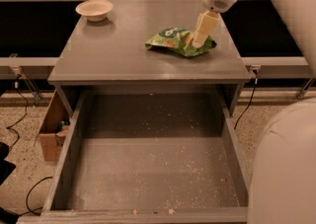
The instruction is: Place green rice chip bag into top drawer
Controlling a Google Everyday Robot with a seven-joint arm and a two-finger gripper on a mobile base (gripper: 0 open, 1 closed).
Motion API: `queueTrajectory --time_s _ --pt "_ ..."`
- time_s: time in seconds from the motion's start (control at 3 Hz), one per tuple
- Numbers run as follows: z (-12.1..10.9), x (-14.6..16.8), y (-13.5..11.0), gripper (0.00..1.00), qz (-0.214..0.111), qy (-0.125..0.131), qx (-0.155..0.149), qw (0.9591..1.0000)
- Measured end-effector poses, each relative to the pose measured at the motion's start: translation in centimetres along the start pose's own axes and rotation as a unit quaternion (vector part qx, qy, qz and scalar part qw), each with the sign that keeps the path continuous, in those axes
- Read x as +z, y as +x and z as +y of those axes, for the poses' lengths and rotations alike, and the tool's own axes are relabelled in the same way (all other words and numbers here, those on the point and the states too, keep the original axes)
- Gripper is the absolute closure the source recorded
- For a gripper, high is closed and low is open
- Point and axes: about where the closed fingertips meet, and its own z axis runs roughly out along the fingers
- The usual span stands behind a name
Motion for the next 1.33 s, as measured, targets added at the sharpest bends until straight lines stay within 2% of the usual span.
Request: queueTrajectory --time_s 0.67,1.0,1.33 --pt "-0.6 5.5 -0.1 0.0 -0.005 -0.022 0.024 0.9994" --pt "-0.2 8.0 -0.7 0.23 -0.01 -0.044 0.026 0.9986" --pt "0.0 8.3 -0.8 0.48 -0.009 -0.047 0.026 0.9985"
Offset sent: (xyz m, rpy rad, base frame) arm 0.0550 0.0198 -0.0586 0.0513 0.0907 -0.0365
